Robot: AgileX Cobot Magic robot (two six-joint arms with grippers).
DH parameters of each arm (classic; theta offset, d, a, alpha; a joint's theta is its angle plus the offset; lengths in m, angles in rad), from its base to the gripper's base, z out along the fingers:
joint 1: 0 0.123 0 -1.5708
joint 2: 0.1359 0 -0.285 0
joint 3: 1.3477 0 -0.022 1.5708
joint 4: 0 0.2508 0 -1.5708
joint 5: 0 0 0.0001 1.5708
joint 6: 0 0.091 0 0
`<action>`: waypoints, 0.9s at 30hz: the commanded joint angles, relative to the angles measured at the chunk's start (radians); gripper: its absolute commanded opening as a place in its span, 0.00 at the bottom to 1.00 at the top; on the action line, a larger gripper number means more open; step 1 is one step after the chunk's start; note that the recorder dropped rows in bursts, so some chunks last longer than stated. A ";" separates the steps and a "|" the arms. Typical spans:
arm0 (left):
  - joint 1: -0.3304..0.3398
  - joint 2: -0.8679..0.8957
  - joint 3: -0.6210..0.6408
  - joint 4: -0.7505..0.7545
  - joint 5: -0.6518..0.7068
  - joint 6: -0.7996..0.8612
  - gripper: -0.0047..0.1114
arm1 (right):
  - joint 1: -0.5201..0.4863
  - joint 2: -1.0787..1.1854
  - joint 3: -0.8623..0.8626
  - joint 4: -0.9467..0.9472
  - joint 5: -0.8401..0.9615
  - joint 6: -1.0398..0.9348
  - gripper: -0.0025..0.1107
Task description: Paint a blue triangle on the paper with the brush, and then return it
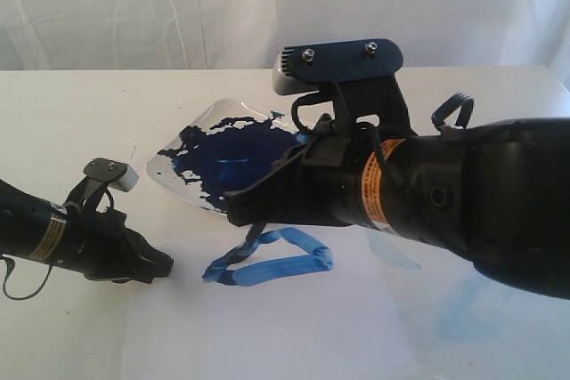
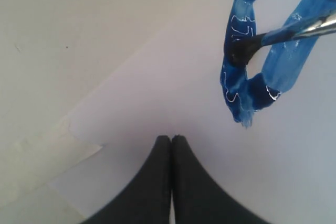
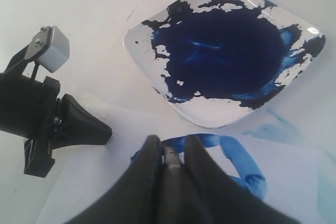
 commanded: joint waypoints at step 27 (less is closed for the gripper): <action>-0.004 0.004 0.004 0.017 0.010 0.001 0.04 | 0.001 0.002 0.002 -0.132 0.149 0.054 0.02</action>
